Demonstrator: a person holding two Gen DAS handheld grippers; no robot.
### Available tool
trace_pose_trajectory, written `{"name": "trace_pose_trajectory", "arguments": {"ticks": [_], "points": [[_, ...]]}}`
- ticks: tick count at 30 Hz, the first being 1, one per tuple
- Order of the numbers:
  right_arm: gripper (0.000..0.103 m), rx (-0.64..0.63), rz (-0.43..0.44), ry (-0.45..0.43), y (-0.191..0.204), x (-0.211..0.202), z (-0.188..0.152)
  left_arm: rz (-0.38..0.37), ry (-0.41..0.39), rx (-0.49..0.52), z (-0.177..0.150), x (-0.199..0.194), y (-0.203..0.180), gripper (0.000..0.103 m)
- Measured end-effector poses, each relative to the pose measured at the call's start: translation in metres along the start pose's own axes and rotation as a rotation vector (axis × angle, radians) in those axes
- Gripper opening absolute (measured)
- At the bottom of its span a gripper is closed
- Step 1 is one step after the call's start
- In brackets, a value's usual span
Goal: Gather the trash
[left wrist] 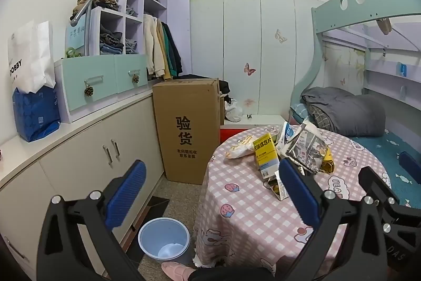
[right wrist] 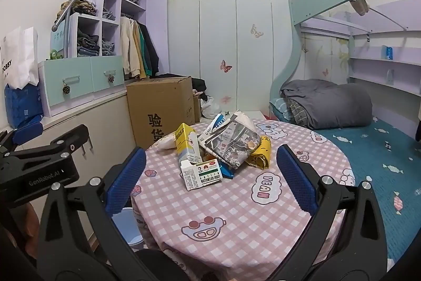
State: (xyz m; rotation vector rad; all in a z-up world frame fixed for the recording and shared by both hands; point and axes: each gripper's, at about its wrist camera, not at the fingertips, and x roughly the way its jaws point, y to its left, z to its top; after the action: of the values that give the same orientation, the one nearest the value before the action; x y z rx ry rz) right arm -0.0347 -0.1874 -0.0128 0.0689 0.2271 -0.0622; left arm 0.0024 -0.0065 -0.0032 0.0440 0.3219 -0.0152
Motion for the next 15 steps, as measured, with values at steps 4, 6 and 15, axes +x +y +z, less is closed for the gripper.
{"name": "trace_pose_trajectory", "arguments": {"ticks": [4, 6, 15], "points": [[0.097, -0.001, 0.001, 0.003, 0.0008, 0.0029, -0.0033, -0.003, 0.005, -0.003, -0.0005, 0.0017, 0.0001, 0.099], [0.097, 0.0, 0.0, 0.002, 0.0001, 0.002, -0.0024, -0.003, 0.004, -0.002, -0.001, 0.0019, 0.0001, 0.099], [0.097, 0.0, 0.002, 0.006, 0.0022, 0.0038, -0.0041, -0.004, 0.006, -0.001, -0.0013, 0.0022, 0.0, 0.099]]}}
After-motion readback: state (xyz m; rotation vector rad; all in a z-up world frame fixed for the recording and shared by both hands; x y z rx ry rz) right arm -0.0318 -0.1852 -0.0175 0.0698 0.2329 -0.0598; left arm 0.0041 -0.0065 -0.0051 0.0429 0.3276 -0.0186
